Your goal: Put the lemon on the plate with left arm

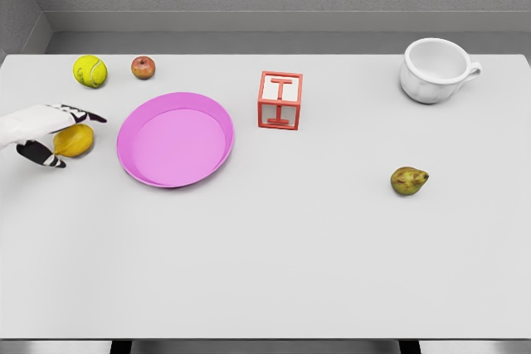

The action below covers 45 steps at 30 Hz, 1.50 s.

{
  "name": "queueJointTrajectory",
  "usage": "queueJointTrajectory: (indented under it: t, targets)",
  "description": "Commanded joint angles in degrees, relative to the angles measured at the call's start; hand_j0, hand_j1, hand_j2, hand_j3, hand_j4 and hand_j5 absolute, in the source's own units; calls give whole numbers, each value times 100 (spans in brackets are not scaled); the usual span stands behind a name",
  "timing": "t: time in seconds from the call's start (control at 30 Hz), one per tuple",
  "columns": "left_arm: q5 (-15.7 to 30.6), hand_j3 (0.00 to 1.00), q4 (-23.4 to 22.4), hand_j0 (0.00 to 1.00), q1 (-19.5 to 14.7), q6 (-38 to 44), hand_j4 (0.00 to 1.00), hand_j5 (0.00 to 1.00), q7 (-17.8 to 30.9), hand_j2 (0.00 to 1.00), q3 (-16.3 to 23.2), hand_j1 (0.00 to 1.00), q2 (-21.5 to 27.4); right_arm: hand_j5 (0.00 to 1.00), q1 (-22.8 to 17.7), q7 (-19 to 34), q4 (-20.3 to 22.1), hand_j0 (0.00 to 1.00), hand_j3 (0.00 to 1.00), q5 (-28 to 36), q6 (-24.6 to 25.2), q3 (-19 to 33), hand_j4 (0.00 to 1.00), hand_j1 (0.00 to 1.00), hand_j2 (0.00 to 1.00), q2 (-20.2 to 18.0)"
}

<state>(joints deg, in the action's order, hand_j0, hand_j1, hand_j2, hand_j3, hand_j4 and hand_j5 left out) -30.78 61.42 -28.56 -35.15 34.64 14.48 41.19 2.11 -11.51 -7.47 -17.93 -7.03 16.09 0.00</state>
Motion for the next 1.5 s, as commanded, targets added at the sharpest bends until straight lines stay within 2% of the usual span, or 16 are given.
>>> queueJointTrajectory:
  t: [0.0, 0.1, 0.2, 0.57, 0.6, 0.67, 0.87, 1.47]
  targets:
    - [-33, 88, 2, 88, 0, 15, 88, 88, -1, 88, 28, 88, -6, 100, 0, 0, 0, 100, 100, 0, 0, 0, 100, 100, 100, 0]
    - [-42, 83, 46, 83, 0, 15, 83, 83, -1, 83, 37, 83, -14, 100, 0, 0, 0, 100, 100, 0, 0, 0, 100, 100, 100, 0]
    - [-200, 83, 54, 83, -35, 15, 83, 83, -1, 83, 46, 83, -137, 100, 0, 0, 0, 100, 100, 0, 0, 0, 100, 100, 100, 0]
    - [-218, 84, 2, 84, -62, 15, 84, 84, -1, 84, 72, 84, -164, 100, 0, 0, 0, 100, 100, 0, 0, 0, 100, 100, 100, 0]
    - [-218, 83, 2, 83, -62, 15, 83, 83, -1, 83, 72, 83, -164, 100, 0, 0, 0, 100, 100, 9, 0, 0, 100, 100, 100, 0]
    - [-218, 69, 19, 69, -62, 15, 69, 69, 36, 69, 72, 69, -137, 100, 0, 0, 0, 100, 100, 9, 0, 0, 100, 100, 100, 0]
    - [-218, 59, 37, 59, -62, 15, 59, 59, 36, 59, 116, 59, -137, 100, 0, 0, 0, 100, 100, 0, 0, 0, 100, 100, 100, 0]
    - [-130, 55, 54, 55, -158, 15, 55, 55, 36, 55, -15, 55, -129, 100, 0, 0, 0, 100, 100, 0, 0, 0, 100, 100, 100, 0]
